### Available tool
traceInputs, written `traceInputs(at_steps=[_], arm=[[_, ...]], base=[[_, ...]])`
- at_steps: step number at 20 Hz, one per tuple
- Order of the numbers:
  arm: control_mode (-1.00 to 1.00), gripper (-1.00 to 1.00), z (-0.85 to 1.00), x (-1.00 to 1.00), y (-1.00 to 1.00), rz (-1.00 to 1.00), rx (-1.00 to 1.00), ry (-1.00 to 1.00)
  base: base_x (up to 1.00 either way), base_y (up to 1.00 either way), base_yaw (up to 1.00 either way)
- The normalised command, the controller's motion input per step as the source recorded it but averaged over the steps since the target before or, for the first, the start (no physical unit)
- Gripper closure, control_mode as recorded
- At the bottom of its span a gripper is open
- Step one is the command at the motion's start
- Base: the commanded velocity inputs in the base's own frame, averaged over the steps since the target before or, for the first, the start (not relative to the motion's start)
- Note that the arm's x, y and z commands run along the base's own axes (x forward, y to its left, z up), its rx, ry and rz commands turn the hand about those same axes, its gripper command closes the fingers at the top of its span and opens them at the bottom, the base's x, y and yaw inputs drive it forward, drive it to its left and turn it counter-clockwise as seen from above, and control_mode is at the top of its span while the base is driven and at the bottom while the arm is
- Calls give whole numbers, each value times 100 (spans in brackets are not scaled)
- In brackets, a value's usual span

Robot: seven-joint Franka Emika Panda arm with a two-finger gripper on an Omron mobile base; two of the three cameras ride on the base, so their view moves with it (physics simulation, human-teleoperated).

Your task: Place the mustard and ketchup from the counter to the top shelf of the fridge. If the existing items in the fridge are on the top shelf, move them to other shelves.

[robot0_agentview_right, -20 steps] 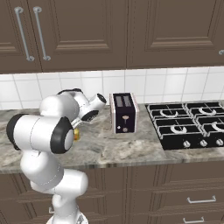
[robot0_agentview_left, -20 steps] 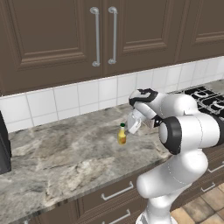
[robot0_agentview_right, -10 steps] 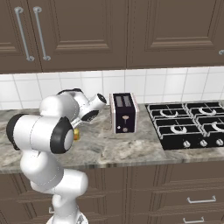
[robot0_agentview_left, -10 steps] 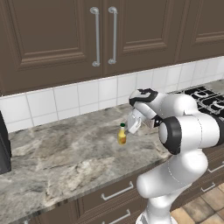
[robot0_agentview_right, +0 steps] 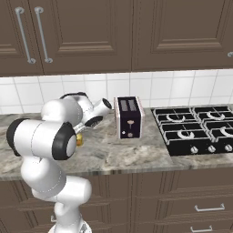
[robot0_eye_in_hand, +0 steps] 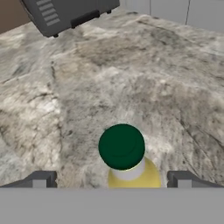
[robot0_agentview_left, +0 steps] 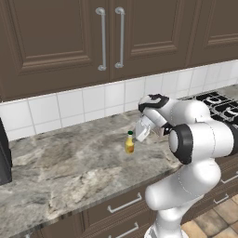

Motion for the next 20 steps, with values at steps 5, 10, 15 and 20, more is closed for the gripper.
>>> traceInputs(at_steps=[5,10,15,20], arm=[[-100,-100,0,0,8,-2,4,0],[-100,-100,0,0,10,-1,2,0],[-100,100,0,0,2,0,0,0],[-100,100,0,0,0,0,0,0]], base=[[0,0,0],[0,0,0],[0,0,0],[0,0,0]])
